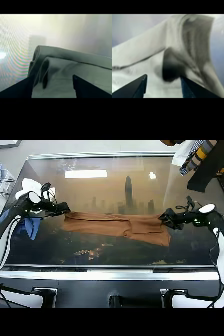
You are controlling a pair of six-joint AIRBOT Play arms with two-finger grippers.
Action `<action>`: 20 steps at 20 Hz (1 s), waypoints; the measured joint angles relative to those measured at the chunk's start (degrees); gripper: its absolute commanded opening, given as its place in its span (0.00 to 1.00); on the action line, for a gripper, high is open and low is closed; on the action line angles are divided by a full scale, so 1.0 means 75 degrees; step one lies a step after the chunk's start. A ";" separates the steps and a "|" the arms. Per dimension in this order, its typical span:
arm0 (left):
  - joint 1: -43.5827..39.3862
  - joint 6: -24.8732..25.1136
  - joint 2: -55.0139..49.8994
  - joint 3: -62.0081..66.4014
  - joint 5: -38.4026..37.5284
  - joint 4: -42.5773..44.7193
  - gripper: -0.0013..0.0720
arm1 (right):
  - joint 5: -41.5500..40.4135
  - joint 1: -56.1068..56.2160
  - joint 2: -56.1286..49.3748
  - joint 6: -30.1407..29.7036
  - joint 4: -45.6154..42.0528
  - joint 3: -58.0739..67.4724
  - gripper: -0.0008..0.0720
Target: Fold the clothes and pants, and hang the long-sleeved shirts on hangers.
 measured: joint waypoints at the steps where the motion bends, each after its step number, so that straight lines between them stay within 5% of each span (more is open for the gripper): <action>1: 0.0003 0.0000 0.0029 0.0102 -0.0134 0.0090 0.77 | 0.0245 -0.0026 0.0041 0.0064 -0.0268 0.0248 0.93; 4: 0.0003 -0.0020 0.0230 0.0434 -0.0629 0.0431 0.77 | 0.0895 -0.0493 0.0090 0.0137 -0.0825 0.0836 0.95; 9: -0.0012 -0.0114 0.0705 0.0641 -0.1134 0.0737 0.77 | 0.1961 -0.1571 -0.0364 -0.0898 -0.0516 0.1046 0.94; 20: -0.0017 -0.0137 0.0877 0.0685 -0.1311 0.0833 0.77 | 0.2355 -0.1891 -0.1897 -0.2401 0.0758 0.1049 0.94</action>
